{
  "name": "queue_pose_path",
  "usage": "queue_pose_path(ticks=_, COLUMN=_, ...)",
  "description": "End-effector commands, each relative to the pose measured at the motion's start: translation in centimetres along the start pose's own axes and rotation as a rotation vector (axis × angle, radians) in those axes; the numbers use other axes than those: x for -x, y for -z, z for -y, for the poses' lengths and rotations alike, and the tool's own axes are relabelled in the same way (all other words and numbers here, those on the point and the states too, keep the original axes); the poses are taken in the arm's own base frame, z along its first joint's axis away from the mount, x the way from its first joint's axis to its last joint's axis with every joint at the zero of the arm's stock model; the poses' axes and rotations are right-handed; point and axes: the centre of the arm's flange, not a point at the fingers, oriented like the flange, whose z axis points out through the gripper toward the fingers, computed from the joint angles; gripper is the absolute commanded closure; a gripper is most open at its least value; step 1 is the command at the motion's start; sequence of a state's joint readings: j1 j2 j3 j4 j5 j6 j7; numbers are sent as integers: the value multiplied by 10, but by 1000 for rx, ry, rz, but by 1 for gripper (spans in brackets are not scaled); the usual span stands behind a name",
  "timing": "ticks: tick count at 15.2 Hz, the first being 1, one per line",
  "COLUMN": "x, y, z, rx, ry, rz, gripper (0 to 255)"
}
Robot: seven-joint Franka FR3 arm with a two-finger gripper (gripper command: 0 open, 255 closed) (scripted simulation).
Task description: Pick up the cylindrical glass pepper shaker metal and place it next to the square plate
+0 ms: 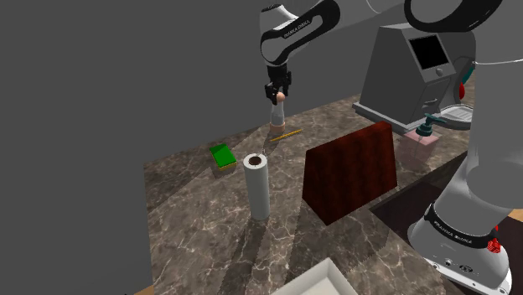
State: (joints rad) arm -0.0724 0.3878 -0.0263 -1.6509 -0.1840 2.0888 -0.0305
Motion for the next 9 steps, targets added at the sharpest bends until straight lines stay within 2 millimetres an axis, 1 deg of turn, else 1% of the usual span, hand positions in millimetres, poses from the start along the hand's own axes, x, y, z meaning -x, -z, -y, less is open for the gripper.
queue_pose_path(ticks=1, x=0, y=0, z=0, rx=0, ry=0, rz=0, gripper=255)
queue_pose_path(ticks=2, x=0, y=0, z=0, rx=0, ry=0, rz=0, gripper=255)
queue_pose_path(ticks=9, x=-2, y=36, z=-6, rx=0, ry=0, rz=0, gripper=255)
